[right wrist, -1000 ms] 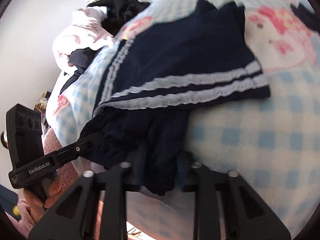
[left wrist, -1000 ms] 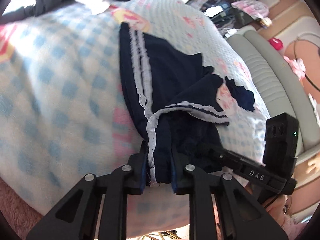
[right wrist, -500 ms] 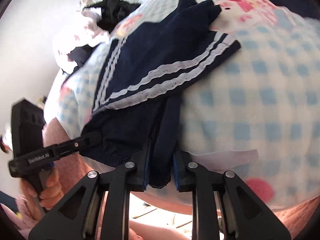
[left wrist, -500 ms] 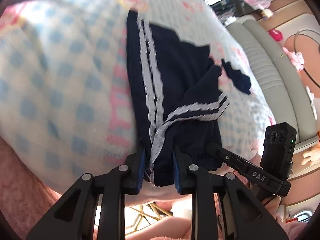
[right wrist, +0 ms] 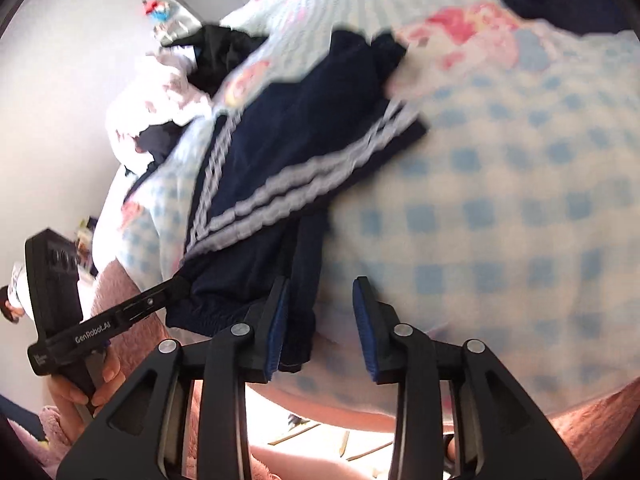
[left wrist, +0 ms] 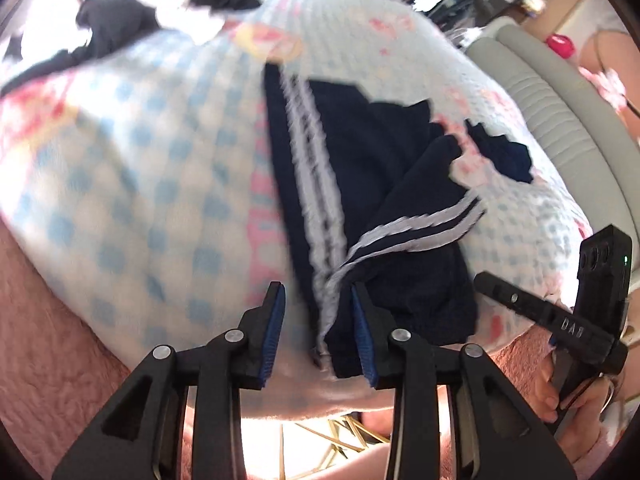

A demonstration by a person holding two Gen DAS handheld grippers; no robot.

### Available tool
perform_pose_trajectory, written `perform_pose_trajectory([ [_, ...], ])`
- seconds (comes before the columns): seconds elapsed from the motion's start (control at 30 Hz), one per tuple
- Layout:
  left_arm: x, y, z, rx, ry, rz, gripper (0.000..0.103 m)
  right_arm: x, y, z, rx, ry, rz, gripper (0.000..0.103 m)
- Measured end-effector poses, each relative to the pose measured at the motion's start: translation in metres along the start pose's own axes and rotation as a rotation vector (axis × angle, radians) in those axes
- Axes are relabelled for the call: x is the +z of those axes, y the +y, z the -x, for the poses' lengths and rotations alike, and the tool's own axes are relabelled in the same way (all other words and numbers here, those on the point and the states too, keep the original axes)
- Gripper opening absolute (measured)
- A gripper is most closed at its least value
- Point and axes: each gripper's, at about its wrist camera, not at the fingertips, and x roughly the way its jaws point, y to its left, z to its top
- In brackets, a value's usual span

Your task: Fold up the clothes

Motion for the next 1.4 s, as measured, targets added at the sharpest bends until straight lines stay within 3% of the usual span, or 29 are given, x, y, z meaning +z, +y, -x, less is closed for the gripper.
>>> perform_pose_trajectory([
  [0.13,0.021,-0.050,0.002,-0.050,-0.052,-0.212,0.037,0.017,-0.011,0.030,-0.004,-0.092,-0.038,0.034],
  [0.2,0.032,-0.076,-0.013,-0.098,-0.013,-0.293,0.038,0.025,-0.015,0.032,-0.056,-0.115,-0.037,0.034],
  [0.27,0.042,-0.097,-0.029,-0.160,0.019,-0.312,0.038,0.029,-0.024,0.034,-0.072,-0.131,-0.057,0.034],
  [0.37,0.050,-0.132,-0.062,-0.112,0.039,-0.385,0.038,0.026,-0.042,0.033,-0.054,-0.133,-0.105,0.038],
  [0.57,0.049,-0.162,-0.124,-0.048,0.146,-0.466,0.038,0.015,-0.060,0.019,-0.032,-0.090,-0.168,0.042],
  [0.6,0.049,-0.163,-0.125,-0.043,0.143,-0.474,0.029,0.017,-0.061,0.019,-0.036,-0.090,-0.165,0.042],
  [0.63,0.050,-0.163,-0.122,-0.045,0.123,-0.475,0.008,0.018,-0.061,0.018,-0.040,-0.090,-0.162,0.042],
  [0.8,0.079,-0.126,-0.076,-0.121,-0.022,-0.312,0.005,0.024,-0.059,0.011,-0.055,-0.072,-0.153,0.042],
  [0.9,0.100,-0.083,-0.045,-0.173,-0.101,-0.163,0.005,0.026,-0.053,0.008,-0.062,-0.064,-0.133,0.044],
  [0.97,0.108,-0.050,-0.036,-0.164,-0.134,-0.080,0.005,0.026,-0.047,0.004,-0.072,-0.050,-0.106,0.044],
  [1.1,0.116,0.010,-0.042,-0.093,-0.113,0.036,0.006,0.027,-0.044,-0.005,-0.093,-0.031,-0.090,0.044],
  [1.13,0.117,0.019,-0.049,-0.112,-0.080,0.049,0.006,0.028,-0.044,-0.006,-0.092,-0.030,-0.087,0.046],
  [1.17,0.119,0.029,-0.056,-0.132,-0.048,0.062,0.008,0.029,-0.043,-0.007,-0.091,-0.028,-0.084,0.047],
  [1.2,0.120,0.037,-0.062,-0.149,-0.017,0.075,0.021,0.030,-0.042,-0.008,-0.091,-0.026,-0.079,0.050],
  [1.23,0.120,0.042,-0.069,-0.153,0.004,0.087,0.049,0.034,-0.040,-0.009,-0.095,-0.018,-0.057,0.050],
  [1.27,0.121,0.044,-0.075,-0.171,0.015,0.092,0.058,0.039,-0.037,-0.011,-0.104,-0.012,-0.030,0.050],
  [1.37,0.127,0.036,-0.083,-0.198,-0.011,0.058,0.059,0.064,-0.030,-0.013,-0.132,-0.025,0.032,0.050],
  [1.4,0.130,0.031,-0.084,-0.189,-0.030,0.018,0.055,0.074,-0.027,-0.014,-0.138,-0.033,0.049,0.050],
])
